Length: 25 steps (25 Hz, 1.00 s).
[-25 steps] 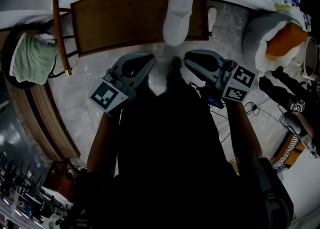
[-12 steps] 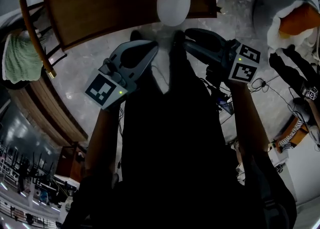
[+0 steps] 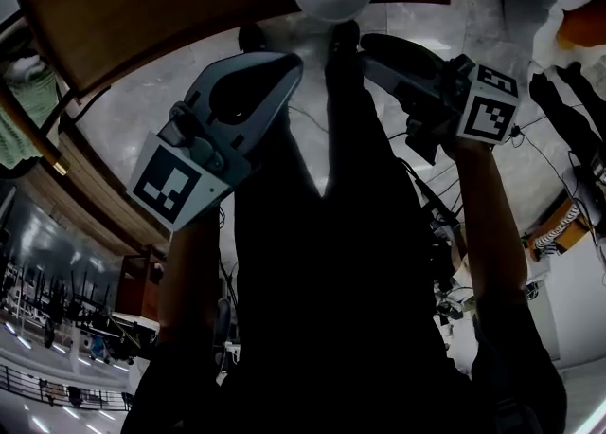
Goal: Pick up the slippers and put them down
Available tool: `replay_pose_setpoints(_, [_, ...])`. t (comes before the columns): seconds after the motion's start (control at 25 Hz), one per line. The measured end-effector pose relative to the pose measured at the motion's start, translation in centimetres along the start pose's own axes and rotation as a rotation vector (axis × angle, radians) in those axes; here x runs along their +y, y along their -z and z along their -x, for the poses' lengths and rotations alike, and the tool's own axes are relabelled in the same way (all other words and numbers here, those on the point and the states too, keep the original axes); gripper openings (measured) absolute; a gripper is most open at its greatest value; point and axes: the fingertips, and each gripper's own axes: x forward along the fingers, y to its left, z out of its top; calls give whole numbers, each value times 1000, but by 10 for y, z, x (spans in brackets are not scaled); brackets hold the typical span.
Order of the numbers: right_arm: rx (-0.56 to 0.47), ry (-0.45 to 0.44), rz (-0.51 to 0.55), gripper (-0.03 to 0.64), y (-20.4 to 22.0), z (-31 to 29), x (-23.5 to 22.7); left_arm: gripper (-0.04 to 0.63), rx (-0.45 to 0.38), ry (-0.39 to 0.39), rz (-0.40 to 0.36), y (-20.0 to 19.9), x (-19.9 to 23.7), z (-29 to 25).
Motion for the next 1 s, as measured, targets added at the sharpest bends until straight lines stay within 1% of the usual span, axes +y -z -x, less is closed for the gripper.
replay_pose_setpoints(0.08, [6,31,-3,153,7,-4,-17,12,6,-8,-13,10,6,-3])
replay_pose_setpoints(0.16, [-11,36,-41,153,11,-10,-28,12,16,-11,-14,20,11,-6])
replay_pose_setpoints(0.24, [-52,22,-99,153,10,-17,-33,12,26,-5,-13,28,14,-7])
replay_pose_setpoints(0.36, [-119,-35,-171,153,4,-29,-30,12,33,4,-27,34,18,-9])
replay_pose_setpoints(0.44, [-141,-54,-185,153,0,-36,-27,12,44,2,-55,35,21,-10])
replay_pose_setpoints(0.52, [-155,-50,-191,153,-4,-40,-29,12,56,-3,-77,34,25,-10])
replay_pose_setpoints(0.64, [-199,-61,-219,153,-14,-43,-32,12,59,-8,-86,33,31,-10])
replay_pose_setpoints(0.76, [-233,-79,-277,152,-19,-45,-34,12,73,-5,-95,36,32,-10])
replay_pose_setpoints(0.92, [-230,-80,-259,152,-20,-46,-36,12,69,1,-92,34,30,-10])
replay_pose_setpoints(1.0, [-232,-79,-257,136,-21,-46,-35,12,67,0,-85,34,29,-10])
